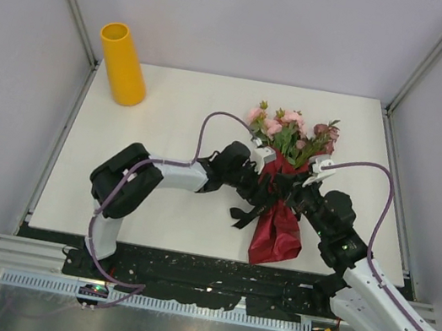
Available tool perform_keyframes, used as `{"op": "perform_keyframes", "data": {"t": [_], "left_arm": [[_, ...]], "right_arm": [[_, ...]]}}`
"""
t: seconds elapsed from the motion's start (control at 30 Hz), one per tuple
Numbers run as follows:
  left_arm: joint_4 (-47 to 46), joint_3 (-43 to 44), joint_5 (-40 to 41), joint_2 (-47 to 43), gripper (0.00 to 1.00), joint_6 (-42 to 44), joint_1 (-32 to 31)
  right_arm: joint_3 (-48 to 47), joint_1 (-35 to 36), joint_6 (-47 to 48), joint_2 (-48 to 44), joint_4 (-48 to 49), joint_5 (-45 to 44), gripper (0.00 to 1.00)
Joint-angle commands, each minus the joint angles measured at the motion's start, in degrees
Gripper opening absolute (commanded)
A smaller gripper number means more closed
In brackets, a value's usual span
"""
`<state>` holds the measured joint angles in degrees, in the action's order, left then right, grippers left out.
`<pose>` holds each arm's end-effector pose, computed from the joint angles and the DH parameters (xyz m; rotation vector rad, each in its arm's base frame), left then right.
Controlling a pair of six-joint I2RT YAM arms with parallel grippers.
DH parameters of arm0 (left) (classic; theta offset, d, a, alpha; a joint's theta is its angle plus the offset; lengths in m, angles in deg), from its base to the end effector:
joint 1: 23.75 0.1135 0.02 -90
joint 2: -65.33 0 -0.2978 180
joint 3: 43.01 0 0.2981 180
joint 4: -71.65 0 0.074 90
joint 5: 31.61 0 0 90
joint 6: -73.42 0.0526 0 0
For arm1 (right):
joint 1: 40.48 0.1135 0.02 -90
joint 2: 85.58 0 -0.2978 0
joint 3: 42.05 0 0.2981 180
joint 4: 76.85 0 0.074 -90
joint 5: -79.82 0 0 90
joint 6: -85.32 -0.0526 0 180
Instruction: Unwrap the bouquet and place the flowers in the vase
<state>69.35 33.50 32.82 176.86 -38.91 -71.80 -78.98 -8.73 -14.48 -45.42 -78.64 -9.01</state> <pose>0.3010 -0.3689 0.1538 0.7920 2.1850 -1.1536 0.1832 0.1146 0.2777 -0.3371 1.6555 0.5650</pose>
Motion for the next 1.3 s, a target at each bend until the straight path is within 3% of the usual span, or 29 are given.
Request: {"op": "perform_keyframes", "data": {"t": [0.0,0.17,0.2,0.5,0.73,1.27], "left_arm": [[-2.6,1.1,0.4,0.9,0.53,-0.7,-0.4],[-3.5,0.8,1.3,-0.1,0.05,-2.4,-0.5],[-3.0,0.1,2.2,-0.9,0.00,-2.5,-0.5],[3.8,-8.0,18.3,-12.2,0.00,-3.9,0.2],[7.7,-13.0,24.1,-17.0,0.00,-4.7,0.5],[10.7,-22.5,31.5,-28.0,0.00,-6.1,2.1]], "right_arm": [[-0.5,-0.1,-1.7,-0.3,5.0,-0.9,0.06],[-0.9,-0.1,-3.3,0.7,3.8,-5.3,0.05],[-1.4,-0.1,-3.9,0.8,2.8,-7.7,0.05],[-5.3,-1.0,-6.1,1.0,-0.7,-20.4,0.05],[-7.5,-2.8,-6.9,0.1,-3.3,-31.3,0.05],[-8.3,-11.7,-7.6,1.0,-5.2,-33.3,0.05]]}}
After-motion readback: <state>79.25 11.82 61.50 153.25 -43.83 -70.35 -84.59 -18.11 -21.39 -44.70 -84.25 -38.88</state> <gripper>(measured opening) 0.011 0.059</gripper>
